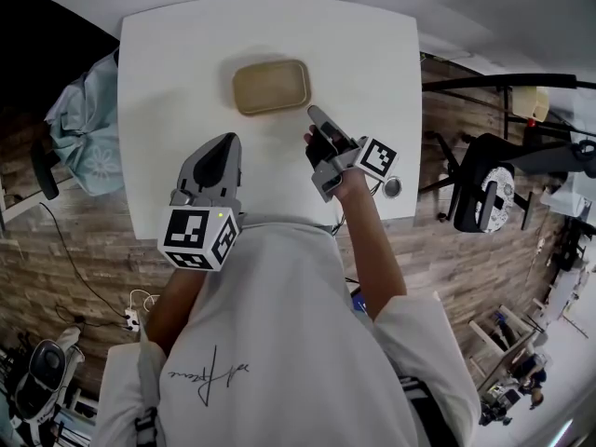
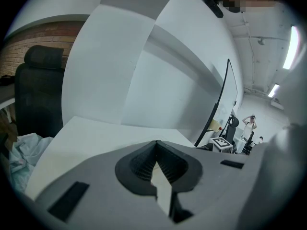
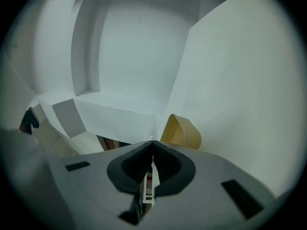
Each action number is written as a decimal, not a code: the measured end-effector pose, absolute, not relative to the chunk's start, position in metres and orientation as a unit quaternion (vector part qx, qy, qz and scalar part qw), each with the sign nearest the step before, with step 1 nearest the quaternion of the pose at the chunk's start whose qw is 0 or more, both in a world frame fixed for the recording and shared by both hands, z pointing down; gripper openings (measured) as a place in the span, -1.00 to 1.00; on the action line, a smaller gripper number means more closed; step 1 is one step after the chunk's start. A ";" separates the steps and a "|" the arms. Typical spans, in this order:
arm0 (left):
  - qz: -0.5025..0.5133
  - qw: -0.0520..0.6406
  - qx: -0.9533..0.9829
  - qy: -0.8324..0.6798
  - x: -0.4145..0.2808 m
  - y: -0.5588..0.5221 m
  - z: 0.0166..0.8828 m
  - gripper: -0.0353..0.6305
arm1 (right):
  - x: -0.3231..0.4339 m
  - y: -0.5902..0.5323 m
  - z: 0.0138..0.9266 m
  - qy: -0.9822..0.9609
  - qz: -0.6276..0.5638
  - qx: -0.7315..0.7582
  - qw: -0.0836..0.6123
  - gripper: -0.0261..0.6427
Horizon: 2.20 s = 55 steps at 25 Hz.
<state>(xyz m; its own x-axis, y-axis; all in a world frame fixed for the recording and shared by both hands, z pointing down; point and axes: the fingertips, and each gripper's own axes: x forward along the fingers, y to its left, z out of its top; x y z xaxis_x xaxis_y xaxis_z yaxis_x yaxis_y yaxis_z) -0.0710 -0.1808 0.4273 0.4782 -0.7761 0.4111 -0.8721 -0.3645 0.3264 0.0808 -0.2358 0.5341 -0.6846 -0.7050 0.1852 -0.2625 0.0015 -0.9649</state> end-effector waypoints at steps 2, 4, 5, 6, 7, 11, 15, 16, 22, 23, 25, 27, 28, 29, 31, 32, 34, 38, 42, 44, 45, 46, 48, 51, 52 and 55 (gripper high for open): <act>0.090 0.256 0.821 -0.503 -0.073 -0.180 0.426 -0.87 | 0.079 -0.235 0.532 0.686 -0.610 -0.353 0.181 -0.89; 0.088 0.255 0.821 -0.503 -0.074 -0.180 0.425 -0.87 | 0.079 -0.236 0.530 0.689 -0.607 -0.354 0.180 -0.89; 0.086 0.254 0.821 -0.504 -0.074 -0.180 0.425 -0.87 | 0.079 -0.236 0.529 0.689 -0.606 -0.354 0.180 -0.89; 0.085 0.254 0.821 -0.504 -0.074 -0.180 0.424 -0.87 | 0.079 -0.237 0.528 0.690 -0.605 -0.354 0.180 -0.89; 0.083 0.253 0.821 -0.504 -0.075 -0.180 0.424 -0.87 | 0.078 -0.237 0.526 0.691 -0.604 -0.354 0.180 -0.89; 0.077 0.251 0.823 -0.505 -0.079 -0.179 0.421 -0.87 | 0.074 -0.237 0.521 0.697 -0.598 -0.353 0.180 -0.89; 0.071 0.247 0.823 -0.507 -0.081 -0.178 0.418 -0.87 | 0.072 -0.237 0.514 0.709 -0.586 -0.351 0.178 -0.89; 0.069 0.246 0.823 -0.507 -0.081 -0.177 0.417 -0.87 | 0.071 -0.237 0.512 0.710 -0.585 -0.350 0.178 -0.89; 0.064 0.240 0.825 -0.508 -0.081 -0.176 0.412 -0.87 | 0.068 -0.238 0.503 0.714 -0.580 -0.344 0.188 -0.89; 0.063 0.240 0.825 -0.508 -0.081 -0.176 0.412 -0.87 | 0.068 -0.238 0.501 0.714 -0.580 -0.342 0.190 -0.89; 0.062 0.238 0.825 -0.508 -0.082 -0.176 0.410 -0.87 | 0.066 -0.237 0.498 0.715 -0.579 -0.339 0.194 -0.89; 0.060 0.237 0.825 -0.509 -0.083 -0.175 0.410 -0.87 | 0.065 -0.236 0.496 0.716 -0.579 -0.337 0.198 -0.89; 0.059 0.237 0.825 -0.509 -0.083 -0.174 0.409 -0.87 | 0.064 -0.236 0.494 0.717 -0.578 -0.335 0.199 -0.89; 0.058 0.237 0.825 -0.509 -0.084 -0.174 0.409 -0.87 | 0.063 -0.236 0.493 0.719 -0.576 -0.334 0.200 -0.89; 0.057 0.237 0.825 -0.509 -0.084 -0.174 0.408 -0.87 | 0.061 -0.236 0.489 0.727 -0.569 -0.330 0.199 -0.89; 0.056 0.236 0.826 -0.510 -0.084 -0.173 0.407 -0.87 | 0.060 -0.236 0.486 0.730 -0.565 -0.328 0.198 -0.89; 0.055 0.235 0.826 -0.510 -0.084 -0.173 0.406 -0.87 | 0.058 -0.236 0.482 0.735 -0.562 -0.326 0.197 -0.89; 0.054 0.232 0.826 -0.511 -0.084 -0.172 0.403 -0.87 | 0.057 -0.236 0.478 0.737 -0.559 -0.323 0.199 -0.89; 0.053 0.229 0.826 -0.512 -0.086 -0.171 0.402 -0.87 | 0.055 -0.234 0.475 0.739 -0.557 -0.321 0.199 -0.89; 0.052 0.228 0.826 -0.512 -0.087 -0.171 0.401 -0.87 | 0.054 -0.233 0.474 0.740 -0.556 -0.321 0.200 -0.89; 0.052 0.228 0.827 -0.512 -0.087 -0.171 0.401 -0.87 | 0.054 -0.233 0.473 0.741 -0.555 -0.321 0.200 -0.89; 0.051 0.228 0.827 -0.512 -0.087 -0.171 0.401 -0.87 | 0.055 -0.233 0.473 0.741 -0.554 -0.321 0.201 -0.89; 0.051 0.227 0.827 -0.512 -0.086 -0.171 0.400 -0.87 | 0.056 -0.234 0.471 0.741 -0.554 -0.320 0.204 -0.89; 0.051 0.225 0.829 -0.510 -0.085 -0.171 0.400 -0.87 | 0.054 -0.234 0.466 0.742 -0.552 -0.316 0.209 -0.89; 0.051 0.224 0.829 -0.510 -0.086 -0.170 0.399 -0.87 | 0.052 -0.234 0.464 0.744 -0.551 -0.315 0.209 -0.89; 0.050 0.222 0.830 -0.510 -0.089 -0.169 0.397 -0.87 | 0.050 -0.233 0.458 0.748 -0.546 -0.313 0.212 -0.89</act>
